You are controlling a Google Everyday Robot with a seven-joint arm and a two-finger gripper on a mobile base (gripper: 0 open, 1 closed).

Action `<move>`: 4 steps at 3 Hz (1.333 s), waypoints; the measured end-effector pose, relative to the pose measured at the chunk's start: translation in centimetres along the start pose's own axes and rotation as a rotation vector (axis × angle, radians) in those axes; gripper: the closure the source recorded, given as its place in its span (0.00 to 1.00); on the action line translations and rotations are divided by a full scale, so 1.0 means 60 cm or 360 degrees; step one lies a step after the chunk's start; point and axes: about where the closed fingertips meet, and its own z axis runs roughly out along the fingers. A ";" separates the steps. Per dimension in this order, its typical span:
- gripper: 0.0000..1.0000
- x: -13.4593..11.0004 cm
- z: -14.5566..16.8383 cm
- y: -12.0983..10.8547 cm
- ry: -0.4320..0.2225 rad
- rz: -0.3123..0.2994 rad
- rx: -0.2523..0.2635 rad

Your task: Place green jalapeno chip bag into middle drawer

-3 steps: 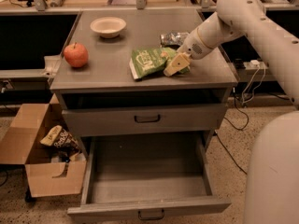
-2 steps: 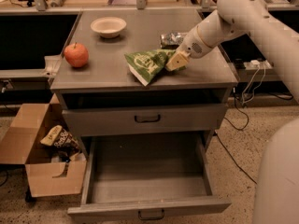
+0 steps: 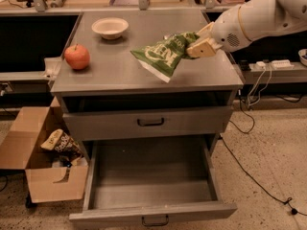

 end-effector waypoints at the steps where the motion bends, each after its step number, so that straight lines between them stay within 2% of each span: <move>1: 1.00 0.002 0.007 0.002 -0.0004 0.0001 -0.0022; 2: 1.00 0.013 0.012 0.004 -0.0016 0.0007 -0.0064; 3: 1.00 0.043 0.011 0.092 -0.0052 -0.0051 -0.0302; 4: 1.00 0.121 0.009 0.198 0.0014 -0.0124 -0.0520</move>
Offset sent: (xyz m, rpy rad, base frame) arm -0.0014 -0.0065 -0.0166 0.0276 0.0395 0.0438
